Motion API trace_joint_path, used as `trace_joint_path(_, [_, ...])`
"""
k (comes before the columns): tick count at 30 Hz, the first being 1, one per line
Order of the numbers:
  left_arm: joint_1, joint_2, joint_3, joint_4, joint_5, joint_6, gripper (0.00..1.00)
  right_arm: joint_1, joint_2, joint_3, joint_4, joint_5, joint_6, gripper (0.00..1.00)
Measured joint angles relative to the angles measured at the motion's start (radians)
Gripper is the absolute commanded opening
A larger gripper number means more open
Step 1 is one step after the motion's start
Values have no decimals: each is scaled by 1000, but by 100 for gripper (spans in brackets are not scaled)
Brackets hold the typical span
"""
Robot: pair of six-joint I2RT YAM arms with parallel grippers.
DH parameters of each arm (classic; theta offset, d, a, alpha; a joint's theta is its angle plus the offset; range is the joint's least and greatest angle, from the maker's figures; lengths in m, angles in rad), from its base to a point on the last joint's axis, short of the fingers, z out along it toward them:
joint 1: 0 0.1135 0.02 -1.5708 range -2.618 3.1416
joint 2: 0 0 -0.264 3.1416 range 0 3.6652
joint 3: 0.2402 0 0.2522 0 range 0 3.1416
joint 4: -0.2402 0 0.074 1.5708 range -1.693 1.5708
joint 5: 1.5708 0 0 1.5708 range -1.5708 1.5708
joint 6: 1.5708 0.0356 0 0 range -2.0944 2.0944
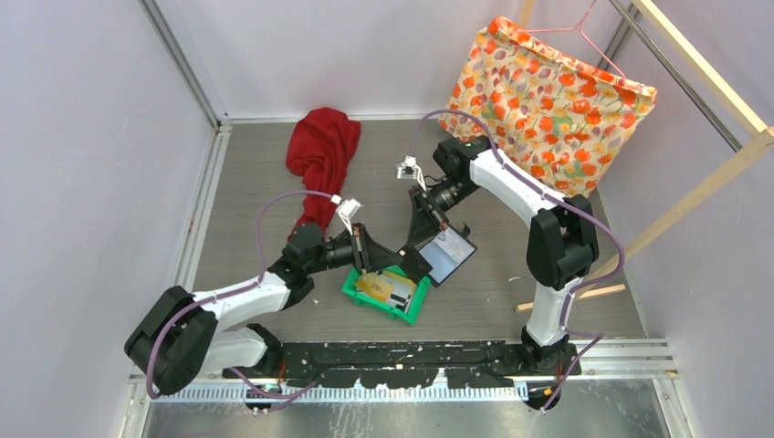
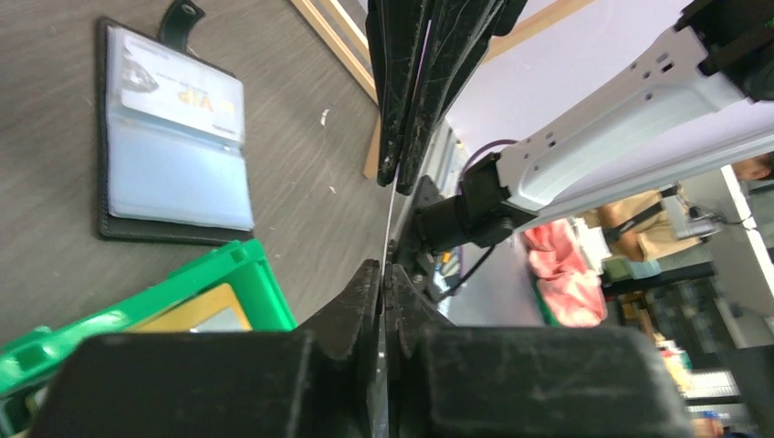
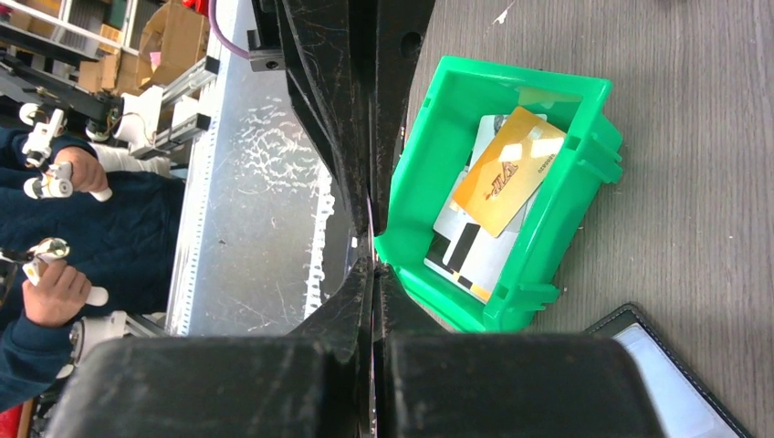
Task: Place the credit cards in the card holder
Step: Pick up the credit card from the storage box, then move the storage box to the center of the board.
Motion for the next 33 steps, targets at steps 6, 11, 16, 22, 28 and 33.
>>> trace_joint_path(6, [6, 9, 0, 6, 4, -5, 0, -1, 0, -21, 24, -8, 27, 31])
trace_joint_path(11, [49, 6, -2, 3, 5, -26, 0, -6, 0, -37, 62, 2, 67, 62])
trace_joint_path(16, [229, -99, -4, -159, 85, -58, 0, -43, -1, -36, 92, 73, 99, 65])
trace_joint_path(22, [497, -327, 142, -705, 153, 79, 0, -20, -65, -106, 226, 248, 189, 65])
trace_joint_path(28, [597, -365, 416, -1122, 89, 294, 0, 221, -114, -196, 397, 497, 340, 65])
trace_joint_path(33, [606, -382, 483, -1327, -43, 386, 0, 297, -112, -200, 492, 659, 438, 58])
